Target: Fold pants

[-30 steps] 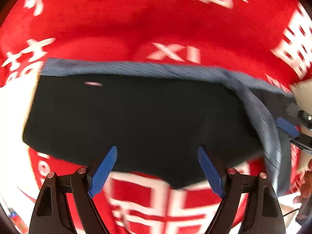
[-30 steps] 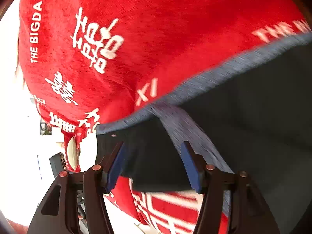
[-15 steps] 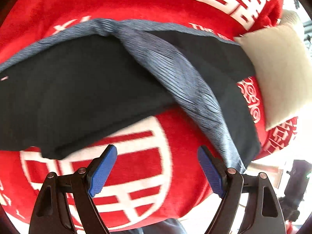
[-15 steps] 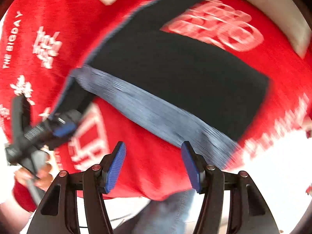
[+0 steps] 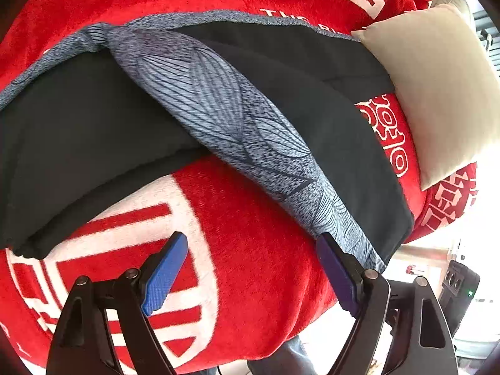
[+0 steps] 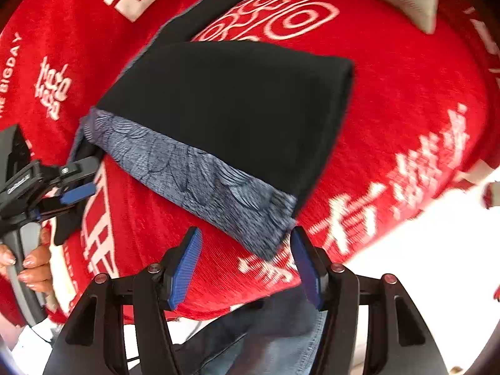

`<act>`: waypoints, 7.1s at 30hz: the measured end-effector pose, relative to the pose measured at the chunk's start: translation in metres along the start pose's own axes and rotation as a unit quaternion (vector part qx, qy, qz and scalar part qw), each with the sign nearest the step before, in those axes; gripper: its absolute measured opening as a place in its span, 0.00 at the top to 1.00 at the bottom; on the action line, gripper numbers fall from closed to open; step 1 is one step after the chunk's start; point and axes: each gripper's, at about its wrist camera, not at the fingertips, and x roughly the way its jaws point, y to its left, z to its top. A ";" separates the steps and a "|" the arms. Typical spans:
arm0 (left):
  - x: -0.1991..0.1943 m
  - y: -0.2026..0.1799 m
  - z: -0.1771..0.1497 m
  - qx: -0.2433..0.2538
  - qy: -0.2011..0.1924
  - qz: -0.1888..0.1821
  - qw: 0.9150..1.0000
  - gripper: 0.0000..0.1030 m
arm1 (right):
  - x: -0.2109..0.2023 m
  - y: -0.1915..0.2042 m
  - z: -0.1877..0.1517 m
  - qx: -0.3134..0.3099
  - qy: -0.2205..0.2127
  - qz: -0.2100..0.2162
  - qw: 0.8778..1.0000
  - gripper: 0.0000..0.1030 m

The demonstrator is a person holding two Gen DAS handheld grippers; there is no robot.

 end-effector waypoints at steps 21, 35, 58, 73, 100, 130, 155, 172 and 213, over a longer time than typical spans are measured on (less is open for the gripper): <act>0.016 0.009 0.036 -0.190 0.021 -0.078 0.978 0.25 | -0.075 0.026 0.104 -0.044 0.088 0.175 0.980 0.97; -0.038 -0.031 0.096 -0.160 -0.056 -0.095 0.981 0.90 | -0.119 0.045 0.214 -0.111 0.055 0.194 0.973 0.97; -0.035 -0.033 0.216 -0.095 -0.122 0.029 0.988 0.33 | -0.015 0.064 0.417 -0.134 0.012 0.047 0.990 0.28; 0.043 -0.005 0.172 -0.102 -0.064 0.161 0.980 0.23 | 0.063 0.039 0.384 -0.136 0.072 -0.050 0.987 0.82; -0.033 0.136 0.141 -0.192 -0.089 0.285 0.935 0.17 | 0.005 0.049 0.287 -0.112 0.079 -0.007 0.991 0.76; -0.083 0.345 0.061 -0.131 -0.140 0.243 0.951 0.16 | 0.248 0.485 0.121 -0.615 0.245 0.022 0.749 0.89; -0.083 0.369 0.082 -0.186 -0.136 0.313 0.921 0.08 | 0.084 0.221 0.285 -0.237 -0.017 -0.187 0.953 0.68; -0.084 0.346 0.093 -0.188 -0.098 0.361 0.908 0.02 | 0.065 0.076 0.322 -0.124 -0.012 -0.289 0.949 0.69; -0.053 0.233 0.011 -0.079 -0.074 0.246 0.963 0.02 | 0.140 0.236 0.098 -0.007 0.147 0.147 0.978 0.92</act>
